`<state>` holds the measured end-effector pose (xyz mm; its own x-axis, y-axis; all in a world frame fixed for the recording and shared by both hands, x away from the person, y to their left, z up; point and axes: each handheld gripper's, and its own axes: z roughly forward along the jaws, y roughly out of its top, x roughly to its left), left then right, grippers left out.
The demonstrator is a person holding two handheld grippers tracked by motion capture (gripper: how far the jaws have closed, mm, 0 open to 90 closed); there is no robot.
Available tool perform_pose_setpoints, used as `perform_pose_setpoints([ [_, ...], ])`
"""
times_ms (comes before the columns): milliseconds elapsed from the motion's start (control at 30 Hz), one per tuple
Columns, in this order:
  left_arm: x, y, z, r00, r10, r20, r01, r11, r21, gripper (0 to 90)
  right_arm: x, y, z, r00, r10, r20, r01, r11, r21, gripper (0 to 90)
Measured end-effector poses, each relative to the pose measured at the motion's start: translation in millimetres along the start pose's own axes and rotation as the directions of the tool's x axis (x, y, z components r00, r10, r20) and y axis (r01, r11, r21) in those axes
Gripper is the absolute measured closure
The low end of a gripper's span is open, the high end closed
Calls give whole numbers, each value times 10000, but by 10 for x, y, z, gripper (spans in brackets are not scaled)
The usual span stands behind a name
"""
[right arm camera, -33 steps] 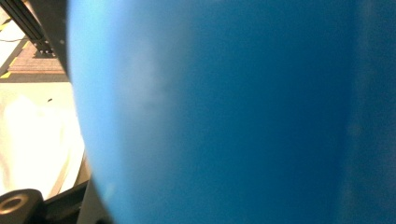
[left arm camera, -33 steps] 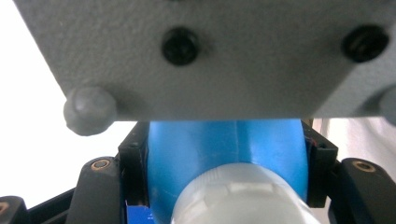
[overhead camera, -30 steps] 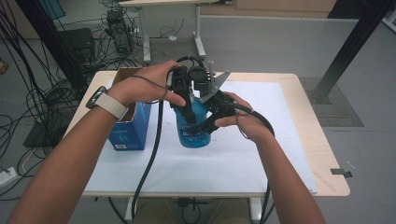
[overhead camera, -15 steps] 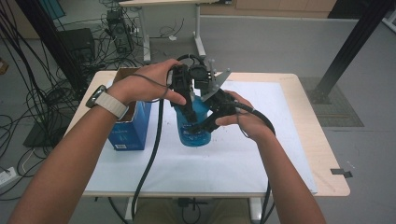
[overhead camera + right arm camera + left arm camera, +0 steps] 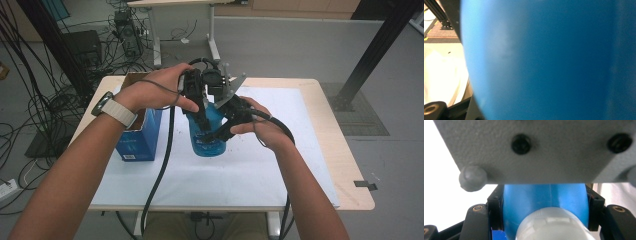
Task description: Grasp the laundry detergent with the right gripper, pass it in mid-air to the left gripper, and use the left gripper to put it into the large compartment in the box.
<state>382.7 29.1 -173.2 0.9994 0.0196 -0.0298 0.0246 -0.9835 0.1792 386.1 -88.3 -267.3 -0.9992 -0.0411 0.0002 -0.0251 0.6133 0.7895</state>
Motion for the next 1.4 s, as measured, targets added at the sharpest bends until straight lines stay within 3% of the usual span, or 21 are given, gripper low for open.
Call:
perform_pose_setpoints([
  [1400,13,-28,-8,9999,-107,-35,107,9998,-147,375,-23,12,9,10000,0,-64,0,10000,3,435],
])
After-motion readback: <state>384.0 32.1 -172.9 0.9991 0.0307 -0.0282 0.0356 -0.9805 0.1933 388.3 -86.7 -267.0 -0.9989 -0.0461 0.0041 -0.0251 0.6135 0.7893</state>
